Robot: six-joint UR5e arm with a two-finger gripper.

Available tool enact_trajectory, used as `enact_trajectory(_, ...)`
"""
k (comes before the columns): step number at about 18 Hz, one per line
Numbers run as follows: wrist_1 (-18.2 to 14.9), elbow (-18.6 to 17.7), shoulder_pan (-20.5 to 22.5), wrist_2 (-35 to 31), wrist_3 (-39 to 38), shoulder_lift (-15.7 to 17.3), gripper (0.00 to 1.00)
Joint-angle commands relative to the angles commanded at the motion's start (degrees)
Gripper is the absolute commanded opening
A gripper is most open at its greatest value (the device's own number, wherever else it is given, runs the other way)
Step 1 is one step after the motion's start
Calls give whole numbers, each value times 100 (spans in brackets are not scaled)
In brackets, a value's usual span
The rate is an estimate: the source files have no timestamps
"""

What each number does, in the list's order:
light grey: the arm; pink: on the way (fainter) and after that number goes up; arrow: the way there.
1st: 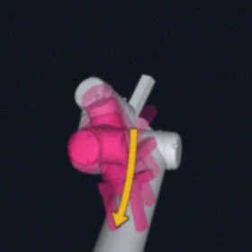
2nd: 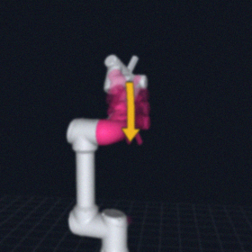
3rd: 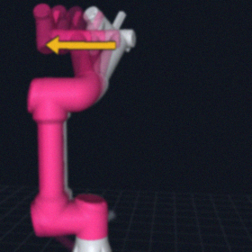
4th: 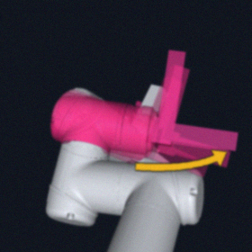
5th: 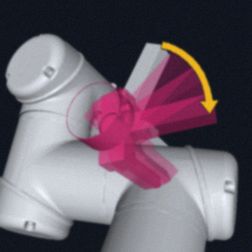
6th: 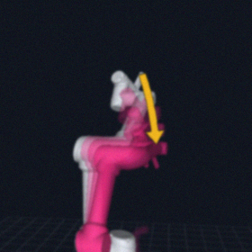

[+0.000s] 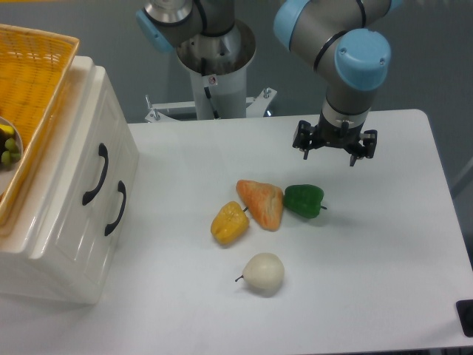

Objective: Slide the top white drawer open
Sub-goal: 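Move the gripper from above the peppers toward the white drawer unit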

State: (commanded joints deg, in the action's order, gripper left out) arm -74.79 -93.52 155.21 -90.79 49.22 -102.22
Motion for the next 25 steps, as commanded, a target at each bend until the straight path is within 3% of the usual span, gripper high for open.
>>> enact_trajectory(5, -17, 79, -17, 334, 0, 17, 100)
enact_trajectory(9, 44, -298, -70, 193, -1, 97, 100)
enact_trajectory(16, -9, -308, -307, 237, -88, 255, 100)
enact_trajectory(21, -79, -308, -404, 369, -852, 255, 100)
enact_trajectory(25, -255, -264, -544, 852, -1738, 272, 100)
